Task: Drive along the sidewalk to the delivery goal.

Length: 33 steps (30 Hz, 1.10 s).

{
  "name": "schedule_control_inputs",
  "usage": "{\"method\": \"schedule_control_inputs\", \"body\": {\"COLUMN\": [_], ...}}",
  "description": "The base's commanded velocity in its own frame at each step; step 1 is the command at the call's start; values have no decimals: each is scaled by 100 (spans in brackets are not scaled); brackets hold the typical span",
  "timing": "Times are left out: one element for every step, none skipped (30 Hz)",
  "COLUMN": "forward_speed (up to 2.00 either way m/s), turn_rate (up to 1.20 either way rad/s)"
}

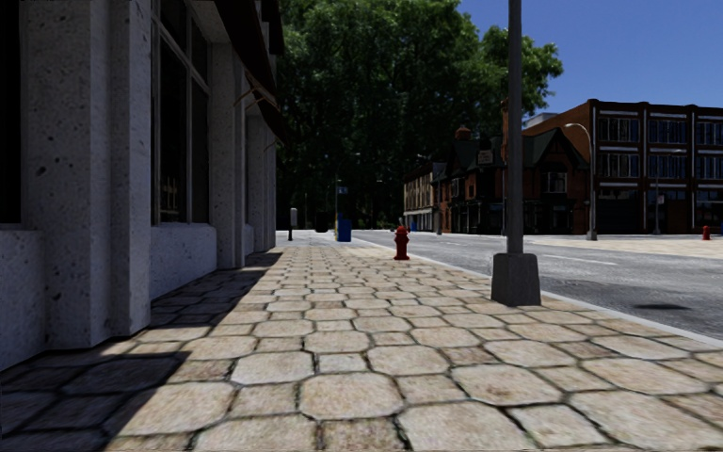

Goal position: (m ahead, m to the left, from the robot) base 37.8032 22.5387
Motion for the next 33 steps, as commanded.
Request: {"method": "schedule_control_inputs", "body": {"forward_speed": [200, 200, 200, 200, 200, 200, 200, 200, 200, 200, 200, 200, 200, 200, 200, 200, 200, 200, 200, 200, 200, 200, 200, 200, 200, 200, 200, 200, 200, 200, 200, 200, 200], "turn_rate": [32, 32, 32, 32, 32, 32, 32, 32, 32, 32, 32, 32, 32, 32, 32, 32, 32, 32, 31, 0, 0, 0, 0, 0, 0, 0, 0, 0, 0, 0, 0, 0, 0]}}
